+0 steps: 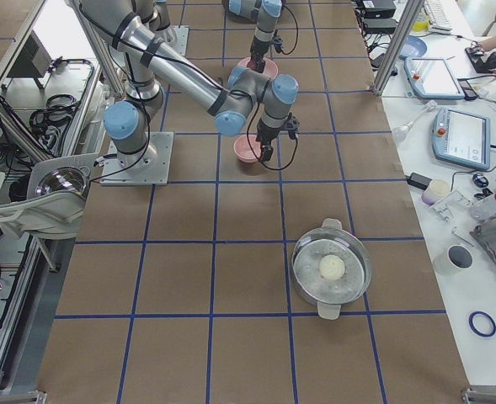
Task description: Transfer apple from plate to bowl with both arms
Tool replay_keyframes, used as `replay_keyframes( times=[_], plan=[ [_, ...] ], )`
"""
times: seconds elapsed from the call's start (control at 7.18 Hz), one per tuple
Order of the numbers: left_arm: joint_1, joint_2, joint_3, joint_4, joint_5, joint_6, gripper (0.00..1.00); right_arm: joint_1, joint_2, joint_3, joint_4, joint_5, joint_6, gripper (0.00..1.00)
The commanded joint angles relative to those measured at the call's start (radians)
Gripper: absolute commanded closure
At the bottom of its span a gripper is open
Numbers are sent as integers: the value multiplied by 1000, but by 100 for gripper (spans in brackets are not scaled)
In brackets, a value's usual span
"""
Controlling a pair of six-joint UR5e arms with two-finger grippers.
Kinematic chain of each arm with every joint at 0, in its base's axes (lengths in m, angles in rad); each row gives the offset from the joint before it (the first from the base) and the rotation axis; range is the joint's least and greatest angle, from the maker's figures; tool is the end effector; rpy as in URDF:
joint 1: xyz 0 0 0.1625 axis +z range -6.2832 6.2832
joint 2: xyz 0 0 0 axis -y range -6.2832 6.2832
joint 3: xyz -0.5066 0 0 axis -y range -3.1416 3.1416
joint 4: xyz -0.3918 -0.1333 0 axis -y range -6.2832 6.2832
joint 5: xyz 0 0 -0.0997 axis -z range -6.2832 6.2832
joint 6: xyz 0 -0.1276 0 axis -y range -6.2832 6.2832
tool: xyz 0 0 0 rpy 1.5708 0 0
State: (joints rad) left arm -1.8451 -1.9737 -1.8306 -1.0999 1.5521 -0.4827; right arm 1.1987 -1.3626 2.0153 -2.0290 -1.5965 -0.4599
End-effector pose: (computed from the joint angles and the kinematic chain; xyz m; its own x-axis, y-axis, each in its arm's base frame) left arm -0.2880 -0.5226 0.2432 -0.9768 -0.2018 -0.0722 -0.2117 0.9611 0.1774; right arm -0.0567 -0.5029 0.2758 -0.9944 -0.0841 -0.0632 -0.0945 0.9783 0.1844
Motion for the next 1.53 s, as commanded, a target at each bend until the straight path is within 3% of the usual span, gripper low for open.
replay_keyframes(
  times=[0.0, 0.28, 0.42, 0.7, 0.84, 1.11, 1.39],
  plan=[
    [9, 19, 31, 11, 0, 80, 100, -5, 11, 65, -31, 6, -3, 11],
    [23, 30, 121, -50, 13, 79, 100, -5, 42, 57, -43, 6, -5, 57],
    [38, 41, 178, -119, 11, 78, 100, -5, 42, 54, -42, 4, 1, 94],
    [72, 61, 263, -214, 3, 78, 100, -5, 34, 45, -34, 4, 6, 100],
    [72, 68, 269, -216, 2, 78, 100, -5, 25, -1, 40, 29, 13, 100],
    [67, 73, 269, -219, 3, 62, 100, 10, 22, -117, 194, 180, 100, 100],
    [64, 64, 269, -221, -3, -3, 100, 118, 23, -142, 221, 283, 200, 100]
  ],
)
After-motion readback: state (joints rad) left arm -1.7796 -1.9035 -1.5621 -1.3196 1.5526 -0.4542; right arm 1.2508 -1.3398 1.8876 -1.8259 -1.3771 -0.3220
